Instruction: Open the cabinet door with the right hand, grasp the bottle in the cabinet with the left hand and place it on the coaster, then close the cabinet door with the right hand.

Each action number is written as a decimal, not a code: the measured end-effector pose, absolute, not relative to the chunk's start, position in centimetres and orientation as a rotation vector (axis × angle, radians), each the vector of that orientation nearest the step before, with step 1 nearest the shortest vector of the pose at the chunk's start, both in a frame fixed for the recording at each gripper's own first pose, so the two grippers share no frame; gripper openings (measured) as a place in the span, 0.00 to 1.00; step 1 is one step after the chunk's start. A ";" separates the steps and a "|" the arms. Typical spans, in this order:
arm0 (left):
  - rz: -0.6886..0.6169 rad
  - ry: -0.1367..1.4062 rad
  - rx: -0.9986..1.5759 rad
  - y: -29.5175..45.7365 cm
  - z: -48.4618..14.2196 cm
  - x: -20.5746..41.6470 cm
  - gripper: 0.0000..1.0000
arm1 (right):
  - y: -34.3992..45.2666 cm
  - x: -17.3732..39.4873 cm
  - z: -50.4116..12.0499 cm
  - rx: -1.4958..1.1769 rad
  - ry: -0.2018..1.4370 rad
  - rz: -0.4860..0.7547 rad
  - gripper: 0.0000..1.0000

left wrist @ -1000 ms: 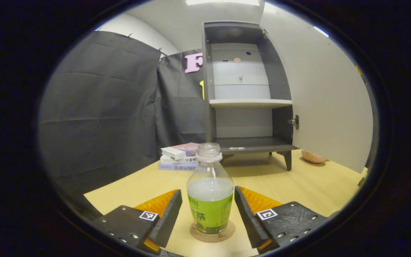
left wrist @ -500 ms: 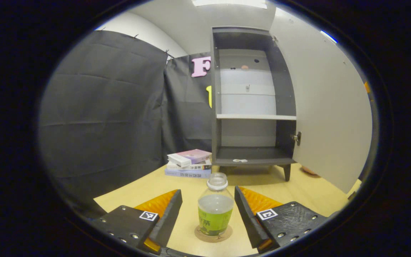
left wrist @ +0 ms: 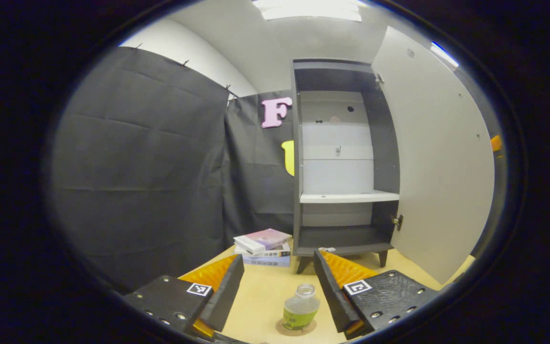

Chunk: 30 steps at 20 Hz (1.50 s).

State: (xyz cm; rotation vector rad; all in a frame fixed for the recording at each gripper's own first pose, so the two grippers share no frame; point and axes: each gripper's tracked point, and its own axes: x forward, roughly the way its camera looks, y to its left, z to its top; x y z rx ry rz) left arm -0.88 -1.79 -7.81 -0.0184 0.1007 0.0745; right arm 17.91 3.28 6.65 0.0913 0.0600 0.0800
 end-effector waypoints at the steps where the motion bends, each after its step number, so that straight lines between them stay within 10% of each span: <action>1: 0.068 0.106 -0.020 -1.2 -7.6 -0.6 0.89 | 3.7 17.8 7.1 0.087 0.054 0.069 0.91; 30: -0.026 0.046 -0.009 14.2 -4.4 3.2 0.88 | 14.3 14.9 10.7 -0.026 0.021 -0.152 0.90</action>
